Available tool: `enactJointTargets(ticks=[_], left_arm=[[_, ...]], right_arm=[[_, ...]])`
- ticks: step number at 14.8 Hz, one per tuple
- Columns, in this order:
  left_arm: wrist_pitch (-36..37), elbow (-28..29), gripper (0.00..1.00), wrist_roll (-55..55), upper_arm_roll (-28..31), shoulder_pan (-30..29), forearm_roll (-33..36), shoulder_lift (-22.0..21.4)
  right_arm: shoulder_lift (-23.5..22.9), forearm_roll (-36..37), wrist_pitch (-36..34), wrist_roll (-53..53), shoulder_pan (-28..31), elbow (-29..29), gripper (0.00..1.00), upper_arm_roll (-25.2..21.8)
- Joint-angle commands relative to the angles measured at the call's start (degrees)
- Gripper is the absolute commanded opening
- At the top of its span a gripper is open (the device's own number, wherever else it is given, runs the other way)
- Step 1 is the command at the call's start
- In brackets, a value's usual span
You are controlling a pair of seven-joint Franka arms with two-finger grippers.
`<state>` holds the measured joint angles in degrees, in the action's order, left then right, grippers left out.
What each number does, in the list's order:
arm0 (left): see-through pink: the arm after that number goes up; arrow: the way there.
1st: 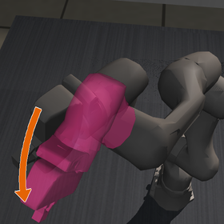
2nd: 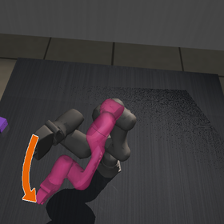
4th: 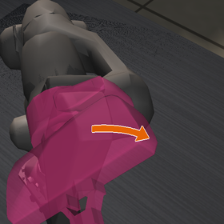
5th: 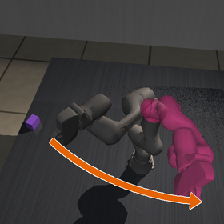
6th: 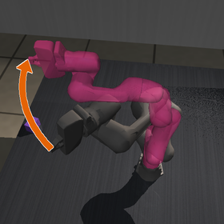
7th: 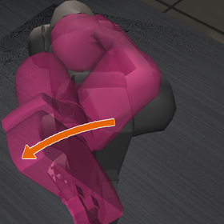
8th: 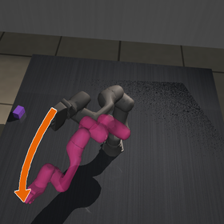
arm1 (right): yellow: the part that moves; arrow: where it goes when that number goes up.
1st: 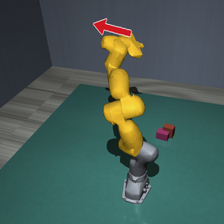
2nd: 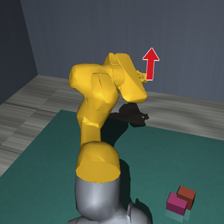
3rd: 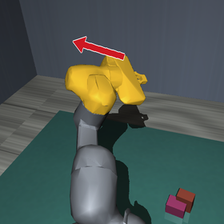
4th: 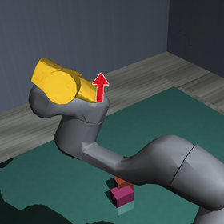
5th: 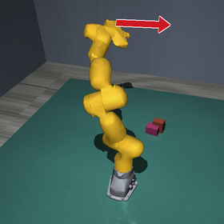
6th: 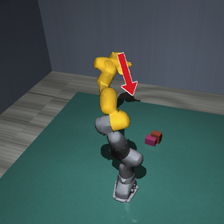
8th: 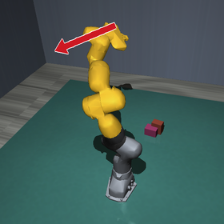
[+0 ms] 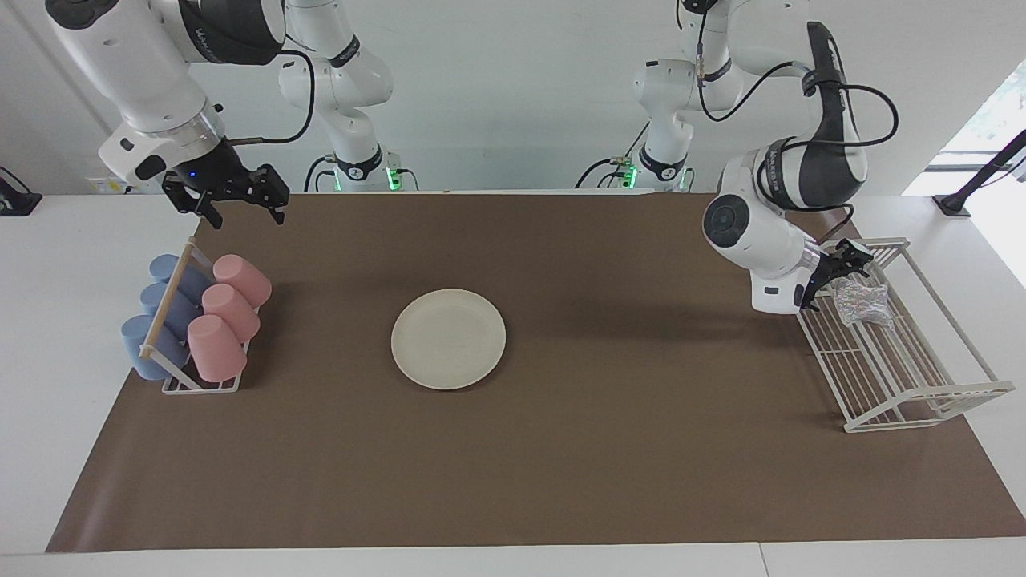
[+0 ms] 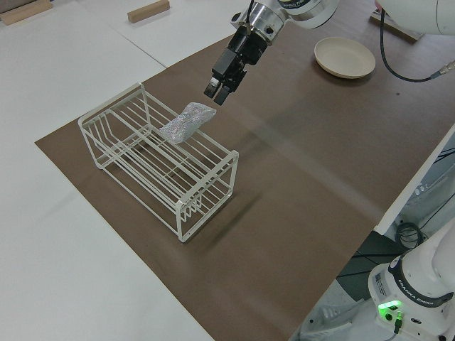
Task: Wipe plate with sponge
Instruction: 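Place the sponge into the wire basket with the left gripper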
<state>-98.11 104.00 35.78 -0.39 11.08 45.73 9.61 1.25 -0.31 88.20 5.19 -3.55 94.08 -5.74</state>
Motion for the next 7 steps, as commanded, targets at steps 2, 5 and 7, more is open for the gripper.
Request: enactJointTargets(ticks=[2,5,7], left_arm=[[4.05,-3.53,1.0,-1.77,-0.57,-0.97,-13.16,-1.7],[5.38,-4.86,1.0,-2.47,0.13,-1.32,-25.65,-5.55],[6.87,-4.69,1.0,-5.7,0.13,-3.69,-34.6,-9.42]], right_arm=[[1.3,1.54,1.01,0.08,0.04,1.55,1.0,0.38],[1.3,1.54,0.93,-0.53,0.04,1.55,1.0,0.38],[1.3,1.54,0.84,-0.8,0.04,1.55,1.0,0.38]])
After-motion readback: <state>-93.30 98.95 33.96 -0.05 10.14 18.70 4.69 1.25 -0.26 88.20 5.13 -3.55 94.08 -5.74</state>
